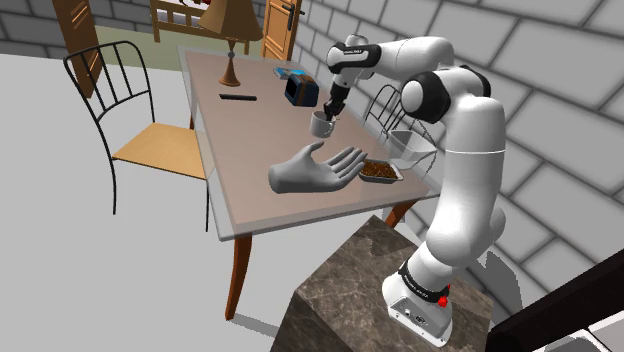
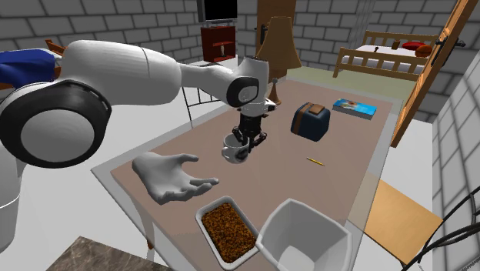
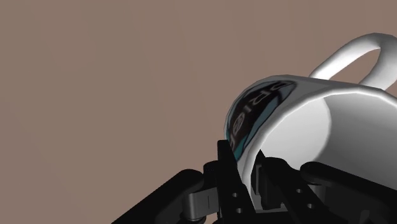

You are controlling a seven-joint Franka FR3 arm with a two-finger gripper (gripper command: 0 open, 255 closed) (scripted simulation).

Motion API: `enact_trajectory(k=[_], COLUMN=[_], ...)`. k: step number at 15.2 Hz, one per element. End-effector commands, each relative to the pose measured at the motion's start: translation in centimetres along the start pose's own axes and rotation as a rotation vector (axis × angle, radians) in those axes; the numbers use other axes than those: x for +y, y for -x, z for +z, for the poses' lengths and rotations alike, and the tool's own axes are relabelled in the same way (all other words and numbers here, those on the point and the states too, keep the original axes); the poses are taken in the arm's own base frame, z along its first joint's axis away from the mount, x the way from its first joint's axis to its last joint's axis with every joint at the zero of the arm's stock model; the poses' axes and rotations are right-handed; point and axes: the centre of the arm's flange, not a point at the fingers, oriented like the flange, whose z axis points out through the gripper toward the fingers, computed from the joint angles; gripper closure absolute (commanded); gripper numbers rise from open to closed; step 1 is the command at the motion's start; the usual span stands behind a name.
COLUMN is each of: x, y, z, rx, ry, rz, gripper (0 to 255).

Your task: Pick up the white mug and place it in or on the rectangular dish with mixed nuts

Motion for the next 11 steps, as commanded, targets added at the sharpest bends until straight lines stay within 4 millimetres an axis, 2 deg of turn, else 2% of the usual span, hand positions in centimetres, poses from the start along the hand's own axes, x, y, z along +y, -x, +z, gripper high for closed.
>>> enact_trajectory(k=[1, 9, 11], x=[0.0, -0.3, 0.3], y=[0.0, 0.0, 2.6], z=[-1.1, -5.3, -5.5], rx=[0.000, 0.000, 0.000], ry=[0.000, 0.000, 0.000], rz=[0.000, 0.000, 0.000], gripper=[255, 255, 255])
